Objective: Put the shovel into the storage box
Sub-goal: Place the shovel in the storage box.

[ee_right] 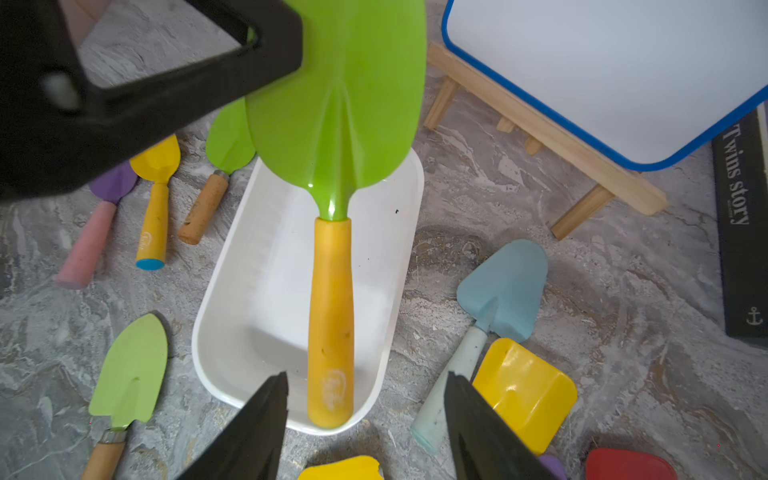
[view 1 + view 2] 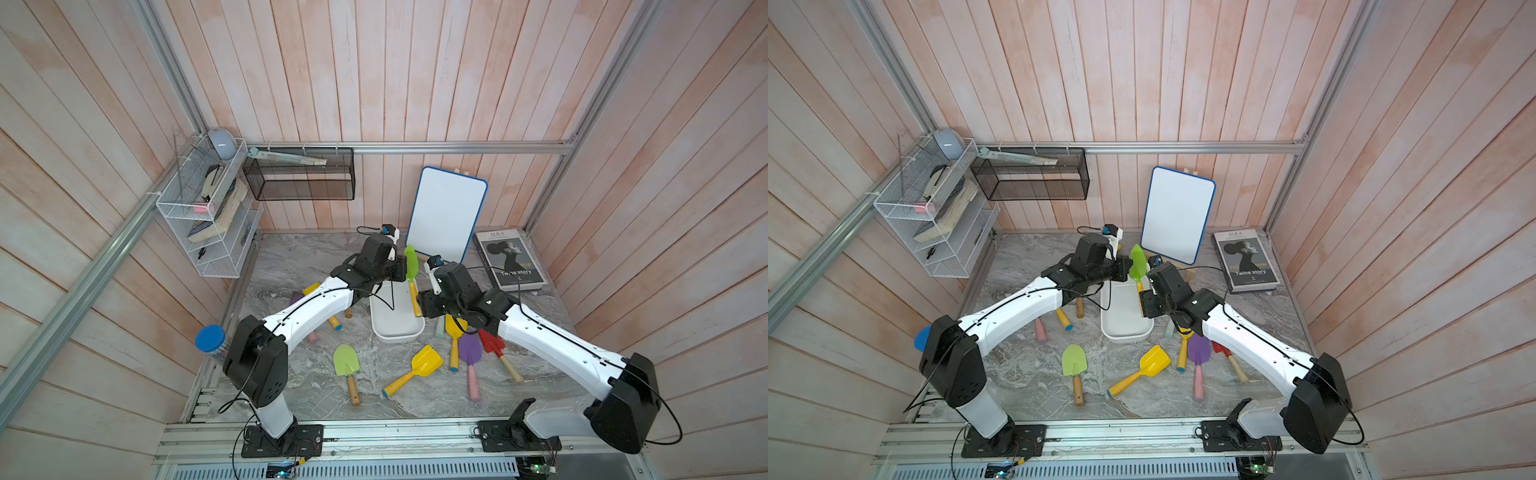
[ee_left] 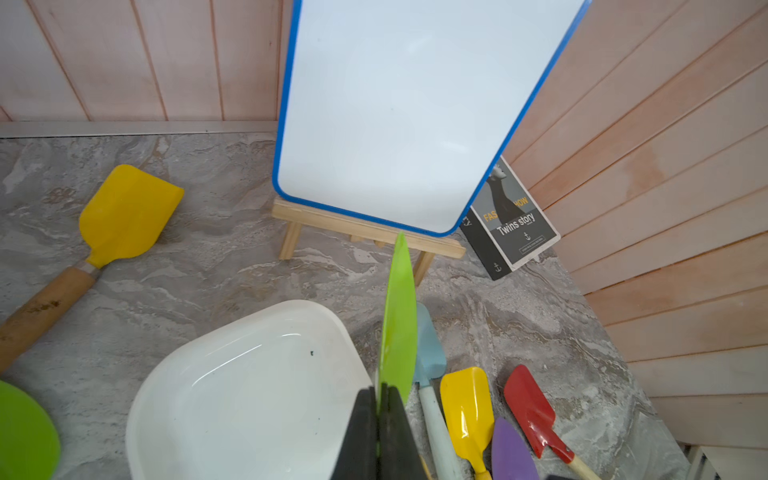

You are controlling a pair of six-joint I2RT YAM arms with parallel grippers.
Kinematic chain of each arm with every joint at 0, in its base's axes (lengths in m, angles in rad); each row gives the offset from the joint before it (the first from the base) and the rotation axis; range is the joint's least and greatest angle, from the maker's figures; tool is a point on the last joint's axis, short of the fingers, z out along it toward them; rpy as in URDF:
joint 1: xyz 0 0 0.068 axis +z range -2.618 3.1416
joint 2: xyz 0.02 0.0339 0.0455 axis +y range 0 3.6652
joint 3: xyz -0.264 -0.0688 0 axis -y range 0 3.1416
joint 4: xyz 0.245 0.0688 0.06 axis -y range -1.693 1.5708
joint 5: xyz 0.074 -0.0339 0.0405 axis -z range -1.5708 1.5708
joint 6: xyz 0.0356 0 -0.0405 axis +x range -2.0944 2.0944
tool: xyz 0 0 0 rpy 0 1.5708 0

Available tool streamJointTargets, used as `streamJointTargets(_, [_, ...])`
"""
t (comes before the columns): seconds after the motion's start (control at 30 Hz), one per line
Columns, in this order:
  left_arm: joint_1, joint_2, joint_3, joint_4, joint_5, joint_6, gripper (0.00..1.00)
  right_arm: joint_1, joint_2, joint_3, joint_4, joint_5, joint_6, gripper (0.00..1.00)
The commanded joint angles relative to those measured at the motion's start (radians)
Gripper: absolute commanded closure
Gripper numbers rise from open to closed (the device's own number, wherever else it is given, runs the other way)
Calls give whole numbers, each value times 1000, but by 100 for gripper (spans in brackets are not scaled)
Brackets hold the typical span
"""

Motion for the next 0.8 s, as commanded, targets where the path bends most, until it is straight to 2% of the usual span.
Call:
streamJointTargets(0.0, [40, -35, -6, -34, 61, 29, 100, 2, -57, -11, -9, -17, -5, 35])
streamJointTargets(0.27, [51, 10, -83, 39, 137, -26, 100, -33, -122, -65, -34, -45, -3, 35])
streamJointTargets(0.47, [51, 77, -89, 71, 180, -38, 100, -54, -152, -107, -33, -73, -1, 36])
streamJointTargets(0.77, [51, 161, -109, 121, 187, -50, 100, -68, -150, -124, -33, -86, -7, 36])
